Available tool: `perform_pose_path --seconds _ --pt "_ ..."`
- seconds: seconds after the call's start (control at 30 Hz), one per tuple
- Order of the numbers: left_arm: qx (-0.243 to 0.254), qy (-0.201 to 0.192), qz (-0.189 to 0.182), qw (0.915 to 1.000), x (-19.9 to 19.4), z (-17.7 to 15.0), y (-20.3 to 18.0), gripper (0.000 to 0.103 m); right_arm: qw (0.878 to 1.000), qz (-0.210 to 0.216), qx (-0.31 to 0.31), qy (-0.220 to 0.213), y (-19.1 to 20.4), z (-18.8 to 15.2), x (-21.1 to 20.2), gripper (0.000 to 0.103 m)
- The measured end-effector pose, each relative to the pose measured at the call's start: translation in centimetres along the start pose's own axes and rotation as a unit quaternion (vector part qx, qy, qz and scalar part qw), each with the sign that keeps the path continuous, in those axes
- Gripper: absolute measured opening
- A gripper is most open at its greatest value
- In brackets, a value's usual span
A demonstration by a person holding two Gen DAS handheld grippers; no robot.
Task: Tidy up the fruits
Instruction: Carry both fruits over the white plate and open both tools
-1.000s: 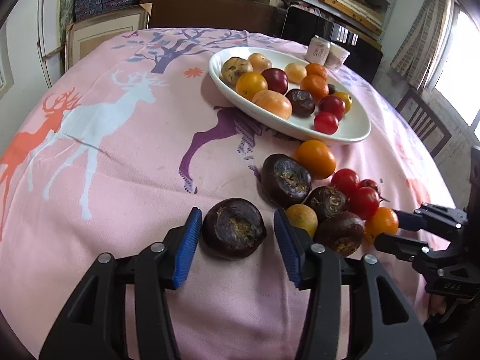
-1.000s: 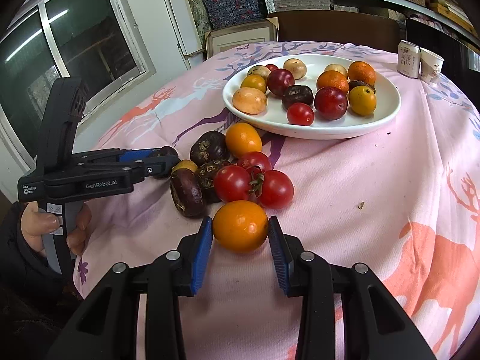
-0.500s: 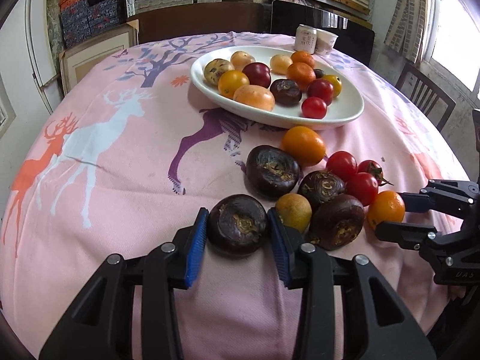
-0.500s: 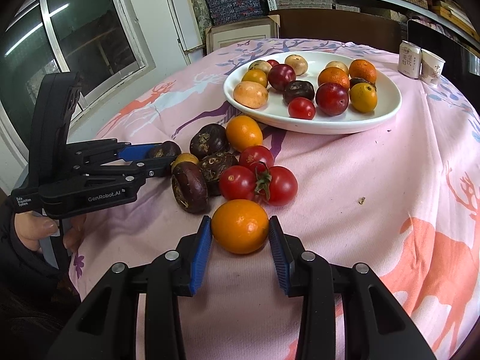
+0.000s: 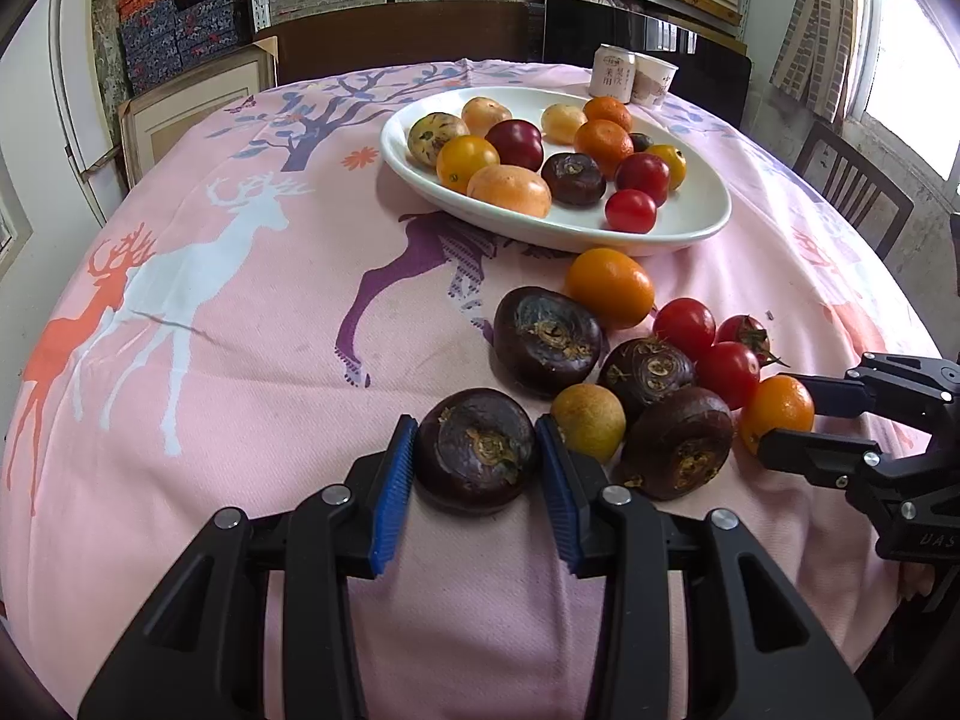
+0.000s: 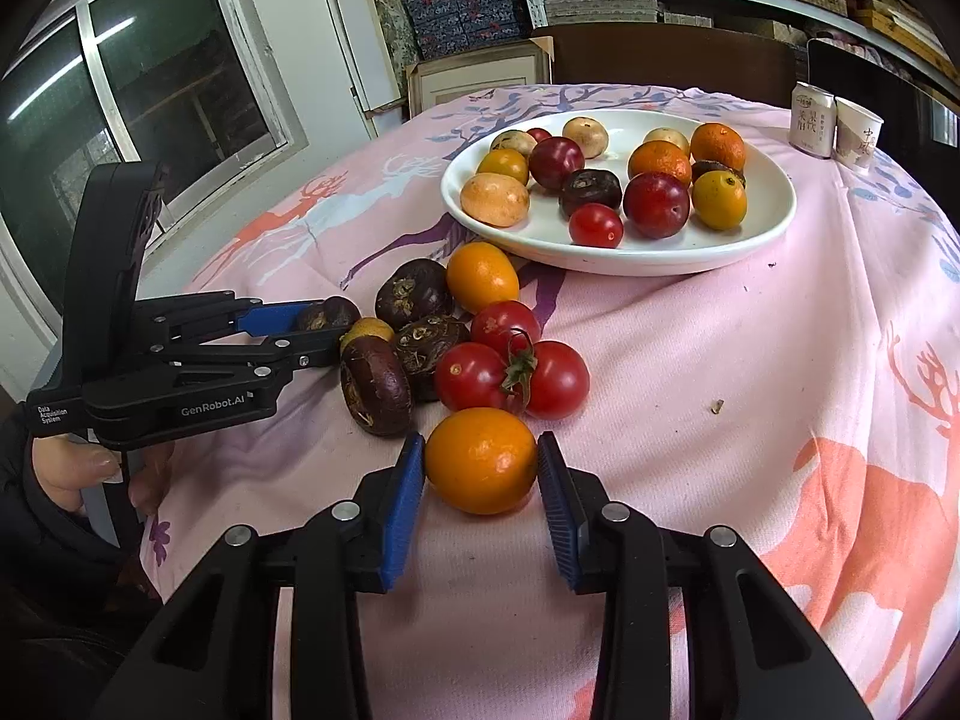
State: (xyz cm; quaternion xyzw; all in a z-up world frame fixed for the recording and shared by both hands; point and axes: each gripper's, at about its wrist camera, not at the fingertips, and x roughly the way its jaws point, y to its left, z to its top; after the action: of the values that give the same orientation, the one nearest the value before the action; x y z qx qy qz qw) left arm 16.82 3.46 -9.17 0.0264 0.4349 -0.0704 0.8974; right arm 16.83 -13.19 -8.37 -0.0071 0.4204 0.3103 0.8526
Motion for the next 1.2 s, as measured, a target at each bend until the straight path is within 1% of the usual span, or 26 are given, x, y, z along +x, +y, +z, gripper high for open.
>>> perform_pose_path --seconds 0.1,0.23,0.37,0.47,0.57,0.63,0.77,0.83,0.9,0.97,1.07,1.17,1.2 --pt "-0.005 -0.004 -0.006 1.0000 -0.2 0.0 0.2 0.039 1.000 0.001 0.002 -0.002 0.0 0.0 -0.1 0.038" --pt "-0.023 -0.026 -0.018 0.9992 -1.0 -0.2 0.9 0.039 1.000 0.007 0.010 -0.010 -0.4 0.0 -0.4 0.038" --pt "-0.030 -0.048 -0.023 0.9981 -2.1 -0.1 1.2 0.039 0.999 0.019 0.022 -0.030 -1.0 0.2 -1.5 0.038" --pt "-0.026 -0.061 -0.026 0.9975 -3.2 0.4 1.1 0.039 0.999 0.009 0.022 -0.048 -1.7 1.0 -3.3 0.038" --pt "-0.020 -0.086 -0.030 0.9957 -4.9 1.9 0.9 0.039 0.997 0.001 0.025 -0.077 -2.7 2.6 -5.7 0.038" --pt "-0.018 -0.096 -0.033 0.9946 -5.7 3.4 1.0 0.039 0.994 -0.016 0.024 -0.101 -3.5 4.2 -7.3 0.038" --pt "-0.012 -0.115 -0.043 0.9924 -6.0 7.7 0.9 0.039 0.988 -0.042 0.042 -0.142 -5.5 7.8 -9.2 0.038" --pt "-0.013 -0.110 -0.052 0.9925 -5.2 9.8 0.7 0.039 0.986 -0.047 0.055 -0.149 -6.5 9.9 -8.6 0.038" --pt "-0.019 -0.101 -0.068 0.9924 -3.8 12.1 0.3 0.039 0.985 -0.058 0.066 -0.146 -7.3 11.7 -7.3 0.038" --pt "-0.026 -0.093 -0.075 0.9925 -2.1 13.9 -0.1 0.039 0.985 -0.068 0.071 -0.140 -8.0 13.2 -5.6 0.038" --pt "-0.036 -0.075 -0.082 0.9931 0.8 15.7 -0.3 0.039 0.986 -0.075 0.075 -0.126 -8.8 14.7 -2.8 0.038" --pt "-0.043 -0.052 -0.077 0.9947 3.8 16.8 -0.4 0.040 0.988 -0.077 0.074 -0.113 -9.3 15.8 -0.1 0.039" --pt "-0.048 -0.045 -0.076 0.9949 4.6 16.9 -0.3 0.042 0.988 -0.078 0.073 -0.108 -9.4 16.0 0.6 0.045"
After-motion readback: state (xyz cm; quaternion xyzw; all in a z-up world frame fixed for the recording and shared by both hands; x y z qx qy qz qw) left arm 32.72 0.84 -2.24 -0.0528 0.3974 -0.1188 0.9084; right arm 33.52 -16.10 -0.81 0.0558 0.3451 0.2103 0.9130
